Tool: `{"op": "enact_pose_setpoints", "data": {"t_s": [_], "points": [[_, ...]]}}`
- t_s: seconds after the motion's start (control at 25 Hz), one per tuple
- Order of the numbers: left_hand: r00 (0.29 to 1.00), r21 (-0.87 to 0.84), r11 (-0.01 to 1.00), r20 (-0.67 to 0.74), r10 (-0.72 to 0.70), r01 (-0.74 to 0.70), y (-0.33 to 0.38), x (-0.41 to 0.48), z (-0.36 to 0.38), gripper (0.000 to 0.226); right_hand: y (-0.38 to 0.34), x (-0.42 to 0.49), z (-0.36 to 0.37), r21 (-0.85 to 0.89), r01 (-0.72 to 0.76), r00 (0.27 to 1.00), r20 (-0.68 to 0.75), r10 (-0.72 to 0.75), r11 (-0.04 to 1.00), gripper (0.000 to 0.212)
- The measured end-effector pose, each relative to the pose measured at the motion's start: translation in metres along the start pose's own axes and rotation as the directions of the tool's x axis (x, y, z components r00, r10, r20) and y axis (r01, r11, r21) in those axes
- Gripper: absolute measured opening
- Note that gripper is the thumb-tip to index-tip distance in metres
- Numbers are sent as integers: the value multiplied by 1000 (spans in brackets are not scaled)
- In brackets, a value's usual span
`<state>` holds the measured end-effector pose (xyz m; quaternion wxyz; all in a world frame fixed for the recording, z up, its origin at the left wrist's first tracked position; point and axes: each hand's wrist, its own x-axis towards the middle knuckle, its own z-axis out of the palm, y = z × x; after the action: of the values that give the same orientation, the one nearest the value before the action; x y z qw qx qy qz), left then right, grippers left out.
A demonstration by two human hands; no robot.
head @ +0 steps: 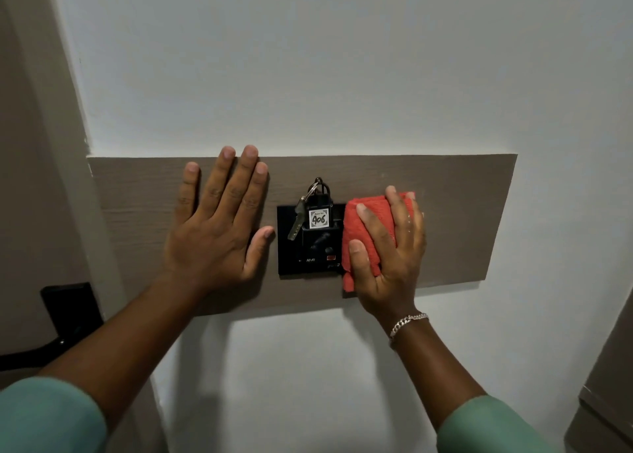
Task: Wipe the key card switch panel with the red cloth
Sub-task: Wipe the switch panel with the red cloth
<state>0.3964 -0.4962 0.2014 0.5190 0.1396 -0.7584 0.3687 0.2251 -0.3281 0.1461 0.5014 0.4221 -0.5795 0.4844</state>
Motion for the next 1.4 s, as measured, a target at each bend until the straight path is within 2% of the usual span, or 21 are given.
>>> {"op": "enact_pose_setpoints", "data": {"t_s": [0.08, 0.12, 0.24, 0.36, 0.4, 0.52, 0.68, 0.8, 0.84, 0.96, 1.0, 1.12, 1.16, 1.28, 1.32, 1.4], "points": [[1000, 1, 1000, -6, 10, -10, -1, 0, 1, 77, -8, 5, 4, 15, -106, 993, -43, 106, 994, 43], [1000, -2, 1000, -12, 11, -11, -1, 0, 1, 77, -11, 4, 6, 16, -106, 994, -40, 106, 994, 44], [1000, -9, 1000, -17, 6, -6, 1, -1, 1, 77, 0, -4, -1, -20, 15, 1000, 13, -15, 1000, 43], [1000, 10, 1000, -21, 14, -13, 0, -1, 1, 77, -6, 4, 4, 10, -126, 991, -38, 126, 992, 44], [1000, 10, 1000, -24, 16, -16, -1, 0, 1, 77, -11, 3, 6, 11, -124, 991, -39, 125, 992, 45], [999, 6, 1000, -33, 11, -11, 0, -1, 2, 77, 0, -11, -1, -35, 20, 999, 27, -19, 999, 47], [999, 14, 1000, -31, 20, -20, -1, 0, 3, 77, -8, -5, 8, -21, -167, 985, -38, 166, 986, 49], [999, 0, 999, -15, 49, -49, 0, -6, 3, 77, -2, -17, 2, -77, 8, 999, 38, -5, 997, 51], [998, 5, 998, -11, 57, -57, 1, -8, 3, 77, 3, -18, 0, -71, 21, 999, 46, -18, 997, 51], [997, 14, 997, 2, 73, -73, 2, -11, 3, 77, -9, -9, 8, -15, -214, 976, -45, 213, 977, 51], [998, 15, 997, -2, 71, -70, 1, -10, 3, 78, -14, -9, 11, -18, -220, 975, -49, 219, 975, 51], [997, 16, 997, -19, 69, -69, 2, -10, 4, 78, 2, -23, 1, -89, 14, 999, 49, -9, 996, 53], [997, 21, 998, -23, 67, -67, 2, -11, 4, 78, 8, -23, -2, -96, -1, 999, 45, 5, 995, 53], [997, 27, 997, -21, 69, -68, 2, -10, 6, 78, -4, -10, 9, -45, -257, 965, -65, 254, 965, 53], [998, 17, 998, -21, 66, -65, 2, -10, 5, 78, -10, -12, 11, -56, -238, 970, -54, 236, 970, 54], [998, 3, 998, -19, 62, -62, 2, -11, 4, 78, -4, -27, 6, -101, -44, 998, 42, 48, 994, 55]]}}
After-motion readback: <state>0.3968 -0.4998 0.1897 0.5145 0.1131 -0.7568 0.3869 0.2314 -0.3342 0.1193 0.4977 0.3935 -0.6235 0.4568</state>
